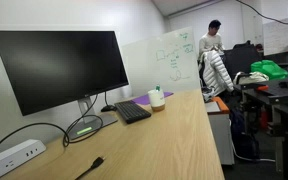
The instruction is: Move the mug to the left
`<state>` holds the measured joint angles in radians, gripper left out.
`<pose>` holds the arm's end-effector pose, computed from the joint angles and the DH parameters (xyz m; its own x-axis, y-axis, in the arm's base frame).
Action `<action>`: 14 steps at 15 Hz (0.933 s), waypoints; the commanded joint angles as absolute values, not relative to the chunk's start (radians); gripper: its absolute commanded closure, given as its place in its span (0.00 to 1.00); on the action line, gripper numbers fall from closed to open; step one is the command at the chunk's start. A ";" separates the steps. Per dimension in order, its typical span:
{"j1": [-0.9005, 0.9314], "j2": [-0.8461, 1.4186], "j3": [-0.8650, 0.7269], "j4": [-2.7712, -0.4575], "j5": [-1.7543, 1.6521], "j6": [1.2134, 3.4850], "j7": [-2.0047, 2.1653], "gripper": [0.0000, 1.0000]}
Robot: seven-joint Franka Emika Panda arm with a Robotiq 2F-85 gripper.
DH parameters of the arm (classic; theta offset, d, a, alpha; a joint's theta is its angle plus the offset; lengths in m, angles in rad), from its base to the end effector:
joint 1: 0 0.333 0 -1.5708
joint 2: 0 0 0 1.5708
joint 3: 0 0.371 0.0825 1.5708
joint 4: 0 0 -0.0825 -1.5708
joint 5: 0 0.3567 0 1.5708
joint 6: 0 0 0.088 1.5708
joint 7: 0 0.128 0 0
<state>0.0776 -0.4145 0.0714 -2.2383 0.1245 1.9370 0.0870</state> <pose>0.3878 0.0740 0.5790 0.9947 0.0142 0.1022 0.0246 -0.9946 -0.1009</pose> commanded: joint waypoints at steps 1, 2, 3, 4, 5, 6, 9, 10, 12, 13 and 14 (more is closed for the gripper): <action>0.073 -0.414 0.075 -2.236 0.126 1.935 0.086 0.00; 0.073 -0.414 0.075 -2.235 0.126 1.935 0.086 0.00; 0.071 -0.407 0.072 -2.231 0.125 1.932 0.084 0.00; 0.067 -0.398 0.068 -2.225 0.127 1.938 0.083 0.00; 0.061 -0.384 0.062 -2.216 0.125 1.941 0.082 0.00; 0.049 -0.366 0.055 -2.206 0.114 1.954 0.086 0.00; 0.003 -0.283 0.021 -2.165 0.076 2.004 0.089 0.00; -0.011 -0.242 0.004 -2.146 0.070 2.014 0.086 0.00; -0.036 -0.162 -0.022 -2.130 0.060 2.078 0.091 0.00; -0.045 -0.115 -0.033 -2.122 0.056 2.115 0.092 0.00; -0.054 -0.063 -0.042 -2.106 0.052 2.125 0.104 0.00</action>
